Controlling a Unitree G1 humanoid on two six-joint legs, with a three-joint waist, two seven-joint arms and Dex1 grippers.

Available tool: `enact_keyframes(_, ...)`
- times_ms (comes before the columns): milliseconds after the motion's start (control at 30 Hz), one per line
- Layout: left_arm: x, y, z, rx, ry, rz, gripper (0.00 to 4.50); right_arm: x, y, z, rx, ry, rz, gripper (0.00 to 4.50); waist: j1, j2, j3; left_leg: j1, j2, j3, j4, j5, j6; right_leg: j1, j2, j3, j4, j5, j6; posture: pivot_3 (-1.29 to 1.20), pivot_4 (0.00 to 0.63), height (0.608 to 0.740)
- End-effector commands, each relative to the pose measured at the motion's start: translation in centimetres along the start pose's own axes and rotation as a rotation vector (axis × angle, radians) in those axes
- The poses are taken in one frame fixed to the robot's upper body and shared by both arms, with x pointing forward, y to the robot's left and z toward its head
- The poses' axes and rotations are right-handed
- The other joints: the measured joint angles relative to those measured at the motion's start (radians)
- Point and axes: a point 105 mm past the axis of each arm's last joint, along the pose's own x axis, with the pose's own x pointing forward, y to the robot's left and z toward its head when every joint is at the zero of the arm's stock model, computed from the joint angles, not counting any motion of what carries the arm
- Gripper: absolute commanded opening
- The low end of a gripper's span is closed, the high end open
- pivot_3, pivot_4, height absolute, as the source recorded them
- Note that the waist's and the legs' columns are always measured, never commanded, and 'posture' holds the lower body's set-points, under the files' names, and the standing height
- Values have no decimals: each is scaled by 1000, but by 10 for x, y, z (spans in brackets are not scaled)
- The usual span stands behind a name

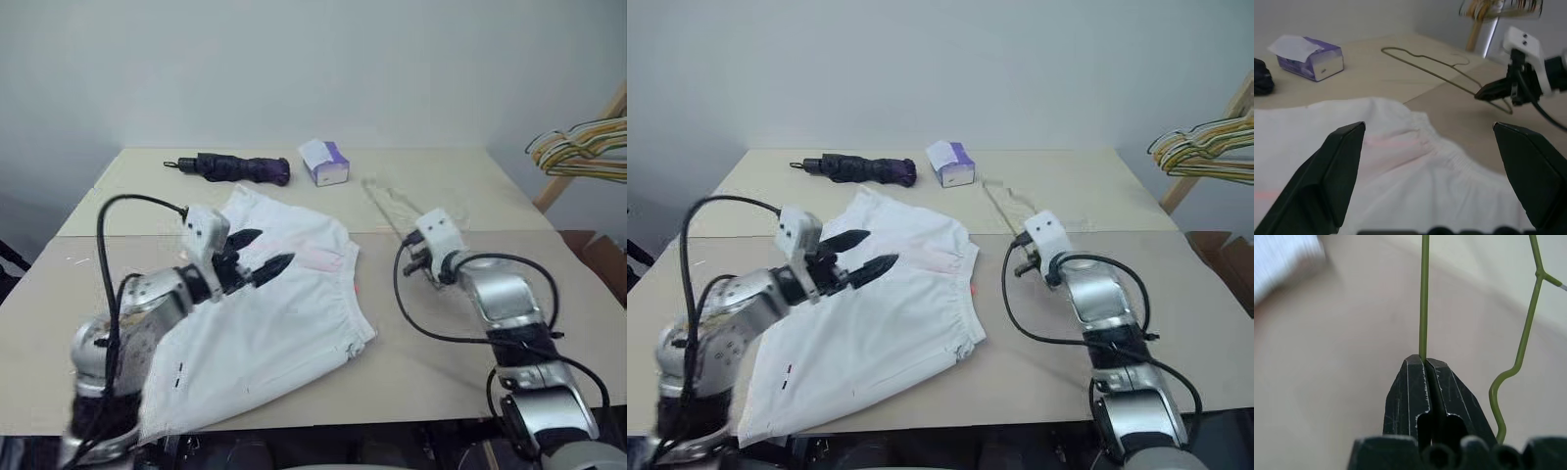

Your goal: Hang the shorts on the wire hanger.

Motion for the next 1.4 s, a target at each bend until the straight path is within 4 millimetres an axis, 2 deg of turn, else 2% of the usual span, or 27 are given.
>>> enact_keyframes(33,5,-10,21,-250,-147,-74,4500,-34,20,48,-128,-305,34,30,-8,0,0,0,0,-1,1,-1,1,1,0,0,-1,0,0,7,0,740)
enact_keyframes(167,11,-9,38,-476,-291,-120,4500,-55,58,61,-163,-479,153,30,-22,0,0,2,-1,-3,2,-4,7,4,0,-1,0,0,1,-5,0,740)
enact_keyframes(333,15,-11,52,-534,-347,-131,4500,-70,96,66,-196,-592,269,30,-30,0,0,10,-8,-20,2,-5,7,16,0,-3,-3,0,0,-3,0,740)
enact_keyframes(500,17,-9,55,-518,-350,-95,4500,-76,114,67,-246,-623,327,30,-27,0,0,10,-11,-23,1,-5,7,20,1,-3,-7,0,0,6,0,740)
enact_keyframes(600,18,-7,57,-521,-376,-70,4500,-75,119,65,-267,-622,349,30,-20,0,0,10,-12,-24,1,-5,8,20,1,-3,-8,0,1,8,0,740)
enact_keyframes(733,18,-5,60,-547,-406,-47,3590,-71,120,63,-290,-615,353,0,-15,-1,0,9,-12,-25,1,-5,8,21,1,-3,-9,0,1,10,0,740)
enact_keyframes(1067,20,0,58,-559,-398,-16,147,-66,123,67,-309,-633,317,0,-15,-1,0,9,-12,-25,1,-5,8,20,1,-3,-9,0,1,11,0,740)
enact_keyframes(1100,20,0,58,-559,-397,-14,30,-65,122,67,-309,-633,309,0,-15,-1,1,9,-12,-25,1,-5,8,20,1,-3,-9,0,1,11,0,740)
enact_keyframes(1233,21,1,57,-537,-394,0,30,-64,123,66,-350,-639,295,0,-15,-1,1,8,-12,-25,1,-5,8,20,1,-3,-9,0,1,12,0,740)
enact_keyframes(1333,21,-2,55,-470,-380,2,0,-66,125,67,-402,-668,297,649,-15,0,1,8,-12,-25,1,-5,8,20,1,-3,-10,0,1,12,0,740)
enact_keyframes(1400,20,-4,56,-441,-389,-11,0,-68,124,68,-415,-680,291,1298,-15,0,1,8,-12,-25,1,-5,8,20,1,-3,-10,0,1,10,0,740)
